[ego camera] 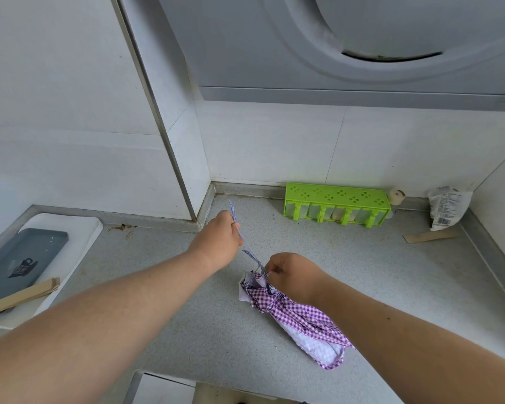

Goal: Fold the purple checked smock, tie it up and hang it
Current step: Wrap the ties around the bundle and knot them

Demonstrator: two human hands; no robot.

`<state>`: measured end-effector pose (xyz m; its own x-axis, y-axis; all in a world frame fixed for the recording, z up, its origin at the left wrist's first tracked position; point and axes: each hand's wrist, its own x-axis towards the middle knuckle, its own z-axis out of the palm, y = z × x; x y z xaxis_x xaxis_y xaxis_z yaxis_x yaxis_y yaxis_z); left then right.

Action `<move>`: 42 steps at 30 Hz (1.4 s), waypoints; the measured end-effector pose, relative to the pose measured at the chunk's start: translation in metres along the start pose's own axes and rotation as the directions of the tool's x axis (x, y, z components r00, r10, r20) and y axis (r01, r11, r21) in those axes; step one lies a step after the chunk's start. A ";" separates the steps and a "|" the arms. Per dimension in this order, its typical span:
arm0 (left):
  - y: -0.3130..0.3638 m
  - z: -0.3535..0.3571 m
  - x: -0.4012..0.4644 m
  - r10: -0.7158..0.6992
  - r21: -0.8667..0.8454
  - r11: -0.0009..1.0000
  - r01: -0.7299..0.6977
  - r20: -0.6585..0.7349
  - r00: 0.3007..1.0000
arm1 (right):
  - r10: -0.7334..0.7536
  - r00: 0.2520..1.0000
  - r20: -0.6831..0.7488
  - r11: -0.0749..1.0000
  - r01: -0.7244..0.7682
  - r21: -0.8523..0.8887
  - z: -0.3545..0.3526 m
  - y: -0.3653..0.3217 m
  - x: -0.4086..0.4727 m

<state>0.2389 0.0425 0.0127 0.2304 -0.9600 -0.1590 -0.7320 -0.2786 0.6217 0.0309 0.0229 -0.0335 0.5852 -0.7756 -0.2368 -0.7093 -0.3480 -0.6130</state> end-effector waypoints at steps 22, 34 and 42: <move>0.028 0.005 -0.004 0.031 -0.294 0.956 -0.003 0.092 0.995 | 0.105 0.993 0.048 0.980 -0.112 0.162 0.006 -0.005 0.011; 0.029 -0.001 -0.003 0.061 -0.034 0.998 -0.052 0.431 0.900 | 0.117 0.983 -0.142 0.940 -0.063 0.334 -0.040 -0.007 0.012; 0.053 -0.009 0.007 0.193 -0.039 0.981 -0.190 0.303 0.933 | 0.073 0.971 -0.227 0.933 0.014 0.359 -0.062 -0.013 0.006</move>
<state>0.2075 0.0209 0.0519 -0.1203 -0.9579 -0.2607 -0.7372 -0.0897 0.6697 0.0194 -0.0104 0.0201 0.4271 -0.8982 -0.1037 -0.5132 -0.1464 -0.8457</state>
